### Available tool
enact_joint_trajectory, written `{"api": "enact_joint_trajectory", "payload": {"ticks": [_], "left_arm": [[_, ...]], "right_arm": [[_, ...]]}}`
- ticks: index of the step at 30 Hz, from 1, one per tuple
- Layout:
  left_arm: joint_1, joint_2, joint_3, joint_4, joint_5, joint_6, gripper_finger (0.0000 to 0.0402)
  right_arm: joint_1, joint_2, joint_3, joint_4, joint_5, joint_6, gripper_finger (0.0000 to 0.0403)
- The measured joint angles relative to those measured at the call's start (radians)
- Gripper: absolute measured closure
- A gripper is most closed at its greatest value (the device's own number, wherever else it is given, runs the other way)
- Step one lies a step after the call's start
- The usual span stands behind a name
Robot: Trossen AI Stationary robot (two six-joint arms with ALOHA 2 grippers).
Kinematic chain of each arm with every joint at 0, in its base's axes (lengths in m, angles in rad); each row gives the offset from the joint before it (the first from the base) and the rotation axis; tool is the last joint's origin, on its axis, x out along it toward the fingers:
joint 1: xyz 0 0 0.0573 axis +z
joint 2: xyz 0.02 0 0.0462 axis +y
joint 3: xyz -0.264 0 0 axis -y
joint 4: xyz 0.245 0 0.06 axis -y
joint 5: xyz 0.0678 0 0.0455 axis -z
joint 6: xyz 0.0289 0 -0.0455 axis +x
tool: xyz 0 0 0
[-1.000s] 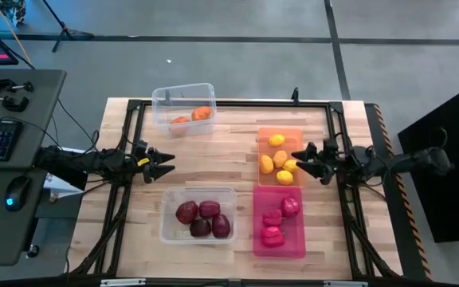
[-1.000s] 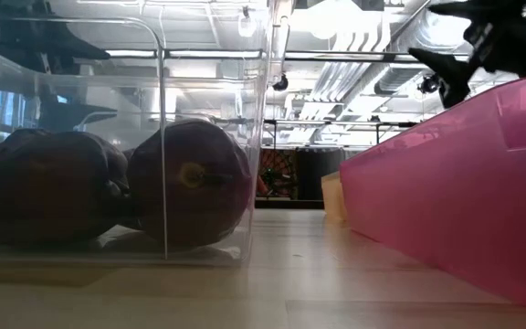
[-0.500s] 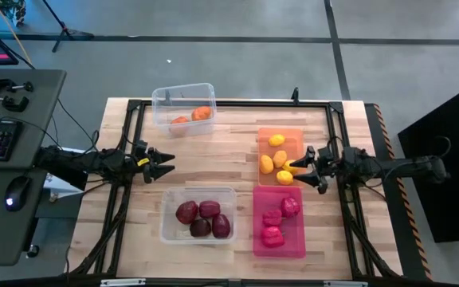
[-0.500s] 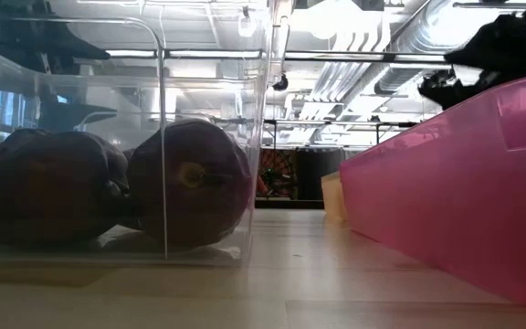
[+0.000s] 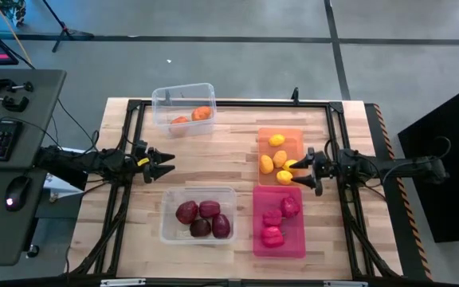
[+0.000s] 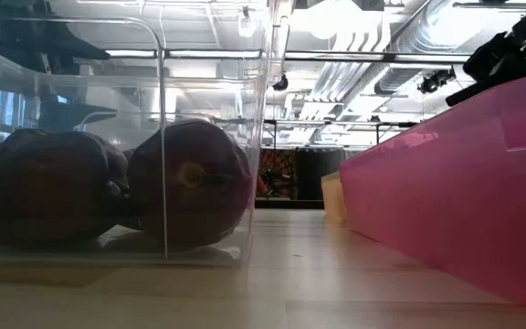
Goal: Sort produce into baskets
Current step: Return to Home Position
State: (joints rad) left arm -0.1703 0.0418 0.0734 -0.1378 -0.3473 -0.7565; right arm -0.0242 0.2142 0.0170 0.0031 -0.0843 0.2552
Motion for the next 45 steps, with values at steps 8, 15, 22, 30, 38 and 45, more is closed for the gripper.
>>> {"api": "enact_joint_trajectory", "payload": {"ticks": [8,15,22,30,38,45], "left_arm": [[0.000,0.000,0.000,0.000,0.000,0.000,0.0011],[0.000,0.000,0.000,0.000,0.000,0.000,0.0011],[0.000,0.000,0.000,0.001,0.000,0.000,0.0011],[0.000,0.006,-0.002,0.001,0.000,0.000,0.0011],[0.000,0.006,-0.002,0.001,0.000,0.000,0.0011],[0.011,-0.019,-0.002,-0.002,0.002,0.000,0.0011]], "right_arm": [[0.000,0.000,0.000,0.000,0.002,0.196,0.0151],[0.023,-0.074,0.000,-0.001,0.013,0.216,0.0151],[0.017,-0.214,0.003,0.051,0.016,0.216,0.0151],[0.037,-0.208,0.002,0.045,0.022,0.216,0.0151],[0.037,-0.207,0.002,-0.004,0.022,0.216,0.0151],[0.037,-0.207,0.002,-0.003,0.022,0.216,0.0151]]}}
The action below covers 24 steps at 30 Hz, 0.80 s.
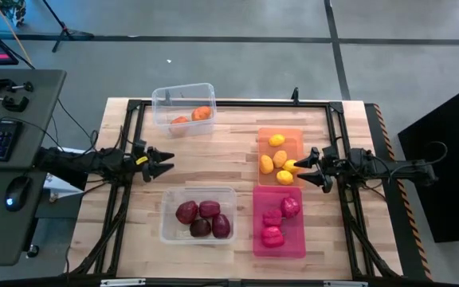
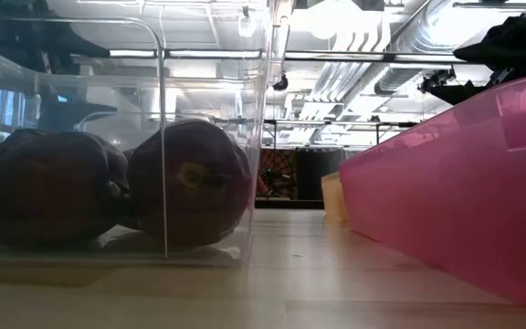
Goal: Sort produce into baskets
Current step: Return to Home Position
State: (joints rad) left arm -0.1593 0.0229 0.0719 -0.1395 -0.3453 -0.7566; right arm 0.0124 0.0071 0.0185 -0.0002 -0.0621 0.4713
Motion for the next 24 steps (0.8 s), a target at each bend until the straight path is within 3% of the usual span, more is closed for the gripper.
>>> {"api": "enact_joint_trajectory", "payload": {"ticks": [5,14,24], "left_arm": [[0.036,-0.019,0.001,0.020,-0.008,0.032,0.0011],[0.037,-0.019,0.002,0.002,-0.021,0.441,0.0011],[0.044,-0.019,0.002,0.005,-0.031,0.428,0.0011]], "right_arm": [[0.000,0.000,0.000,0.000,0.000,0.000,0.0151],[0.000,0.000,0.000,0.000,0.000,0.000,0.0151],[0.000,0.000,0.000,0.000,0.000,0.000,0.0151]]}}
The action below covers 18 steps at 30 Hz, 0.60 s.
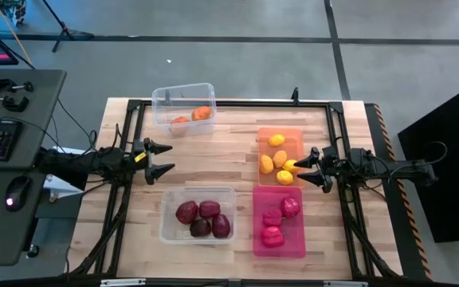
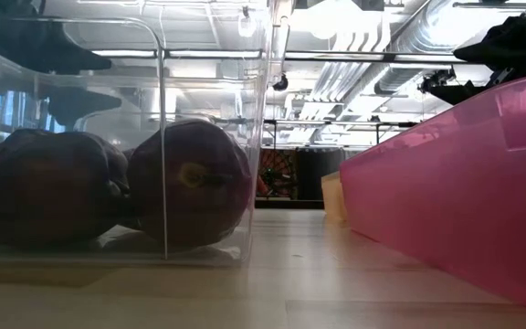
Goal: Sort produce into baskets
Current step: Return to Home Position
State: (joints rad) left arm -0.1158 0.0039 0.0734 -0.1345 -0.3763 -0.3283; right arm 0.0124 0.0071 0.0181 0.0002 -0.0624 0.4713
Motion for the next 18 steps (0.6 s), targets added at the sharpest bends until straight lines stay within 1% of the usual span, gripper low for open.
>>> {"api": "enact_joint_trajectory", "payload": {"ticks": [18], "left_arm": [[0.000,0.009,0.000,-0.002,-0.001,-0.001,0.0011]], "right_arm": [[0.000,0.000,0.000,0.000,0.000,0.000,0.0151]]}}
